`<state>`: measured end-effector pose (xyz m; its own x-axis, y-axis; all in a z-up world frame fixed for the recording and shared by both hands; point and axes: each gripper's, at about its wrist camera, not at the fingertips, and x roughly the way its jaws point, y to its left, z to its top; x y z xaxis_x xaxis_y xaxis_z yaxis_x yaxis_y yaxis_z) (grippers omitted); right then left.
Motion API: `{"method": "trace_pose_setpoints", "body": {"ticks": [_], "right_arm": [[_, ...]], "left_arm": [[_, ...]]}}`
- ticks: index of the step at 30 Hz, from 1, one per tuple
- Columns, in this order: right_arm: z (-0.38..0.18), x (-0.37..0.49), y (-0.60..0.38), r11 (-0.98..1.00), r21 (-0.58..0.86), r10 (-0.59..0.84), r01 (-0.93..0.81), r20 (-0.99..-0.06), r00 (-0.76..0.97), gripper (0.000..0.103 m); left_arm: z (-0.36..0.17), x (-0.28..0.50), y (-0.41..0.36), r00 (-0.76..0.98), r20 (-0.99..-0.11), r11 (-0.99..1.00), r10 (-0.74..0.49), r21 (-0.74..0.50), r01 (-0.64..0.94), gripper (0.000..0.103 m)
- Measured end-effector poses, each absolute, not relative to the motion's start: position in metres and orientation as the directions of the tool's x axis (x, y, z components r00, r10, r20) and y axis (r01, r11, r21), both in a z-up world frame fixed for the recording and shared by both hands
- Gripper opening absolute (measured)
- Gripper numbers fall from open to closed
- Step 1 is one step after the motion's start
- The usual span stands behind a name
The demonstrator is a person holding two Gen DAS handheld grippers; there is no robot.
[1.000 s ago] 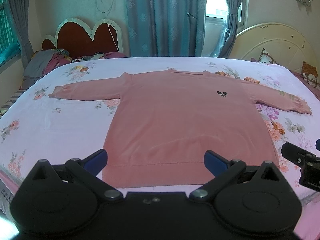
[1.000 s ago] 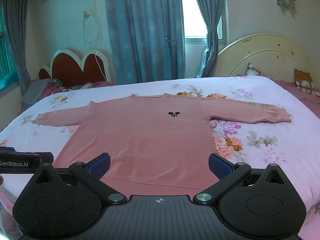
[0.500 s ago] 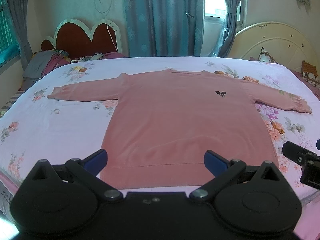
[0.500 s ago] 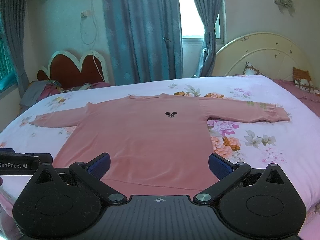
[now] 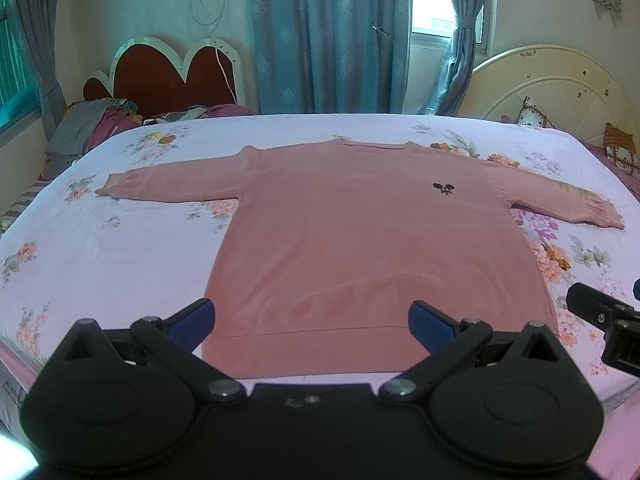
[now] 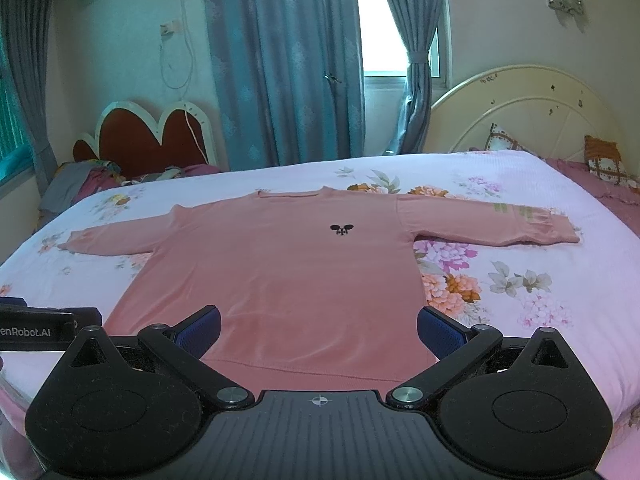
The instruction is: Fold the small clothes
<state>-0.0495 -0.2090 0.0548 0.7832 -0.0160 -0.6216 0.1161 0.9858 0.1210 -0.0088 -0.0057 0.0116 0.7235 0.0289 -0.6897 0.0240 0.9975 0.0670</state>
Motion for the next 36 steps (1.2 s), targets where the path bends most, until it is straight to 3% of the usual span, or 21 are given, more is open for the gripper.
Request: {"method": "trace_pose_setpoints", "body": {"ticks": [36], "right_arm": [[0.038, -0.020, -0.205, 0.980, 0.109, -0.058, 0.168, -0.649, 0.759, 0.103]], "left_arm": [[0.000, 0.025, 0.010, 0.701, -0.713, 0.997, 0.030, 0.071, 0.028, 0.103]]}}
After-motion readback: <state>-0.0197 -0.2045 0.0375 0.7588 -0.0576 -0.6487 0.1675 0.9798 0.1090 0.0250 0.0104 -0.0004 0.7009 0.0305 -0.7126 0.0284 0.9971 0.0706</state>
